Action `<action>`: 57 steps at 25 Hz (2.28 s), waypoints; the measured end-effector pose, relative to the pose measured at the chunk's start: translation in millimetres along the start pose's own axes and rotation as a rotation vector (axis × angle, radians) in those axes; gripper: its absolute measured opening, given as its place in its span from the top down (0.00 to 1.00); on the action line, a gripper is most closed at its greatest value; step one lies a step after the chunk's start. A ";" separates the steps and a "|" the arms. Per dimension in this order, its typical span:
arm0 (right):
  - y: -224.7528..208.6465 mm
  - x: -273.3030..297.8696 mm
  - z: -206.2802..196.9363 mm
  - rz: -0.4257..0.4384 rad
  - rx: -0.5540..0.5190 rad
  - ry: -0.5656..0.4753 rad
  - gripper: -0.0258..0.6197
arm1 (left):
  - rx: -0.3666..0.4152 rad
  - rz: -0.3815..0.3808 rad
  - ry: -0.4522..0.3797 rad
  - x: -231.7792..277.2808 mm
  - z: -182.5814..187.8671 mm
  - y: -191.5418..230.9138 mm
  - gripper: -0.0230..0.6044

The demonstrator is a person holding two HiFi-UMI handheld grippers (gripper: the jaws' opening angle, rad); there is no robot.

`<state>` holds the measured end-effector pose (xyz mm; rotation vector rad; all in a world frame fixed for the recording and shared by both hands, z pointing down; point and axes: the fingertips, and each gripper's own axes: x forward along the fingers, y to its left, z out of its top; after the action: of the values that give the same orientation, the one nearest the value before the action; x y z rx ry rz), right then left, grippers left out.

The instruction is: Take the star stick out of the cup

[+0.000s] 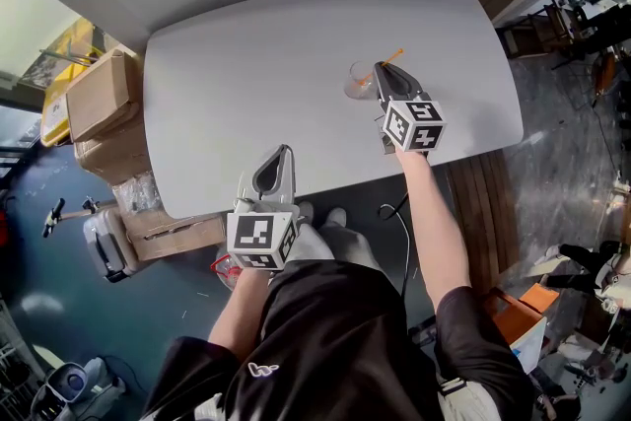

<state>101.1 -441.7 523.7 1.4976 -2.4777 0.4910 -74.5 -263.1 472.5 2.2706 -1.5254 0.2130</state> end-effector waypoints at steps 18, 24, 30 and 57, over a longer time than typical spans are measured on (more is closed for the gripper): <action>19.6 -21.4 41.1 0.034 -0.034 -0.091 0.93 | -0.026 -0.020 -0.010 -2.5 -6.2 -0.2 0.96; 19.5 -36.5 57.5 0.029 -0.054 -0.123 0.93 | -0.028 -0.038 -0.024 -5.3 -1.9 -7.2 0.96; 26.4 -53.3 76.1 0.032 -0.100 -0.154 0.93 | -0.018 -0.056 -0.038 -2.6 2.9 -10.2 0.96; 82.2 -148.6 123.8 0.077 -0.115 -0.289 0.93 | 0.068 -0.186 -0.102 28.7 42.9 -60.8 0.96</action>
<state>96.9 -332.3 344.3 1.5259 -2.7351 0.1486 -11.6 -285.0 428.7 2.4942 -1.3618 0.0994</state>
